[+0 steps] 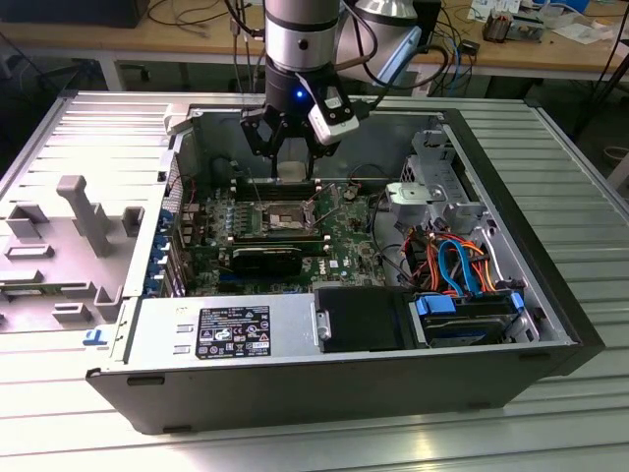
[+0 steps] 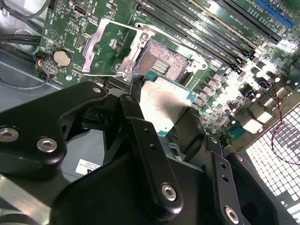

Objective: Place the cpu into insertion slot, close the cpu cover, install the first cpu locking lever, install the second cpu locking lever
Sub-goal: 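Place the cpu into insertion slot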

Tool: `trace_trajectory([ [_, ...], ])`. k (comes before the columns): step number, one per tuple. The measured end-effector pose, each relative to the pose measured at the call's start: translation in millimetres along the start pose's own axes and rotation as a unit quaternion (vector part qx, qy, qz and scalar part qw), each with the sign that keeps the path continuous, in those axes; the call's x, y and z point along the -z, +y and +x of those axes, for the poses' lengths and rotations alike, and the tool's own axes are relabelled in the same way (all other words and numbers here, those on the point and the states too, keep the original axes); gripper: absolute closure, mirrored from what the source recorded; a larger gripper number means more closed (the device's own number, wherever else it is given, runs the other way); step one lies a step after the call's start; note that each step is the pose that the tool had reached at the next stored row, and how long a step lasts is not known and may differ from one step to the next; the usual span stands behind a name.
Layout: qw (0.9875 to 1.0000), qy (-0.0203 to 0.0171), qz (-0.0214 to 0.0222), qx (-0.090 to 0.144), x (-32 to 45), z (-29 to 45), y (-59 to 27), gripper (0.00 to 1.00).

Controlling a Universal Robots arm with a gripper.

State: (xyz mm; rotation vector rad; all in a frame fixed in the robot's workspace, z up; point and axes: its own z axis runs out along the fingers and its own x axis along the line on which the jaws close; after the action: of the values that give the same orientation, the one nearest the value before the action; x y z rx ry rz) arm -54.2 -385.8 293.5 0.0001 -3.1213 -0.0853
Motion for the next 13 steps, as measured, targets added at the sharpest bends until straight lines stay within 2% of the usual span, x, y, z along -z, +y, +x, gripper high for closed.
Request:
trace_trajectory([
  [9,1.0,0.0,0.0006,0.0,-2.5,0.2,-3.5,0.46],
  [13,0.9999,-0.0006,0.0065,-0.012,-2.8,0.2,-3.5,0.46],
])
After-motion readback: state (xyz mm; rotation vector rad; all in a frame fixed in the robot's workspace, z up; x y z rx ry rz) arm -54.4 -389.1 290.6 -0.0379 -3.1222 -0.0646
